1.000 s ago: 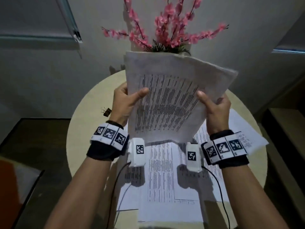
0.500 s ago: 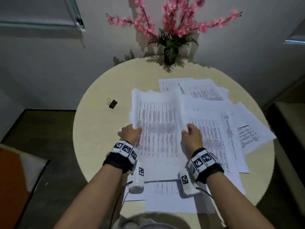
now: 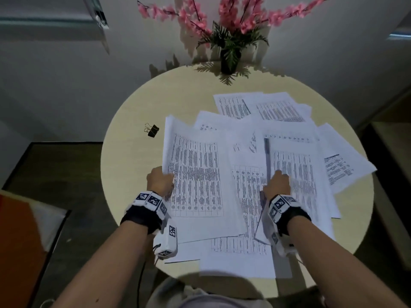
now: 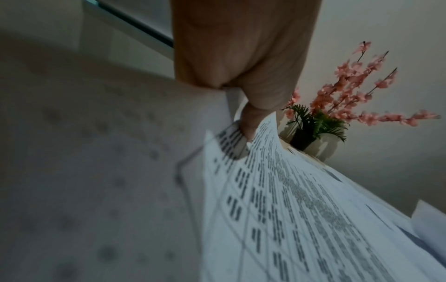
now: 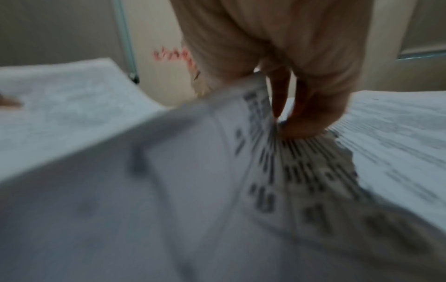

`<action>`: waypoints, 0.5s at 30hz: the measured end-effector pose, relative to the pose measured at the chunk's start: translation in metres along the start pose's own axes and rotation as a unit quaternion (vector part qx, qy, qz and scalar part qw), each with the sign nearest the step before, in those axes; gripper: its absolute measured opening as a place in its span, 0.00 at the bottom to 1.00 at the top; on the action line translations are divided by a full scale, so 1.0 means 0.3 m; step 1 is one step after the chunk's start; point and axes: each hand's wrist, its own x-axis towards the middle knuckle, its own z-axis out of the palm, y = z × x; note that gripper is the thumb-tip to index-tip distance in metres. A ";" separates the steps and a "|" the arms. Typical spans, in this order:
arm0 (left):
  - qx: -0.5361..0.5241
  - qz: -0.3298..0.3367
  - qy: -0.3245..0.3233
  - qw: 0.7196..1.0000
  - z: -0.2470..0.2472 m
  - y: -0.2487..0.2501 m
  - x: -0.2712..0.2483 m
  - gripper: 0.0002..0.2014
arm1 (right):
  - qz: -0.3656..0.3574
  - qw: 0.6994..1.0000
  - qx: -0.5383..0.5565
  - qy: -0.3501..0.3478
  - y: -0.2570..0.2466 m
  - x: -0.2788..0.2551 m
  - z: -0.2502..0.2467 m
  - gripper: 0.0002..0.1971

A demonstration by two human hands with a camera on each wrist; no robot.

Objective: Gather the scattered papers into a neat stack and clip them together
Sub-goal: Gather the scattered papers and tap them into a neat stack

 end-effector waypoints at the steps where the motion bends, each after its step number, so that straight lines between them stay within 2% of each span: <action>1: -0.024 0.002 -0.018 1.000 0.006 -0.006 -0.002 0.03 | -0.007 0.999 0.048 -0.005 -0.012 -0.008 -0.013 0.22; 2: -0.055 0.003 -0.040 0.998 0.013 -0.007 -0.008 0.02 | -0.022 0.995 0.100 -0.002 -0.039 -0.022 -0.019 0.20; 4: -0.101 0.003 -0.076 0.992 0.036 -0.003 -0.018 0.13 | -0.073 0.976 0.203 -0.032 -0.118 -0.083 -0.010 0.21; 6: -0.144 0.003 -0.088 0.986 0.058 0.012 -0.024 0.25 | -0.114 0.945 0.277 -0.132 -0.200 -0.158 0.027 0.22; 7: -0.154 -0.001 -0.077 0.985 0.064 0.016 -0.020 0.28 | -0.125 0.933 0.278 -0.193 -0.233 -0.190 0.041 0.22; 8: -0.154 -0.011 -0.062 0.986 0.066 0.019 -0.016 0.28 | -0.130 0.922 0.278 -0.236 -0.251 -0.206 0.053 0.23; 9: -0.141 -0.017 -0.047 0.989 0.066 0.018 -0.011 0.26 | -0.124 0.920 0.280 -0.246 -0.249 -0.203 0.059 0.26; 10: -0.123 -0.018 -0.040 0.991 0.064 0.018 -0.012 0.21 | -0.109 0.923 0.298 -0.219 -0.235 -0.194 0.051 0.29; 12: -0.109 -0.027 -0.041 0.993 0.061 0.016 -0.004 0.16 | -0.033 0.952 0.290 -0.089 -0.158 -0.135 0.019 0.30; 14: -0.107 -0.060 -0.067 0.990 0.055 0.023 -0.010 0.23 | 0.087 0.975 0.205 0.016 -0.050 -0.078 -0.028 0.31; 15: -0.096 -0.078 -0.083 0.989 0.053 0.027 -0.014 0.29 | 0.140 0.977 0.157 0.028 -0.009 -0.071 -0.055 0.31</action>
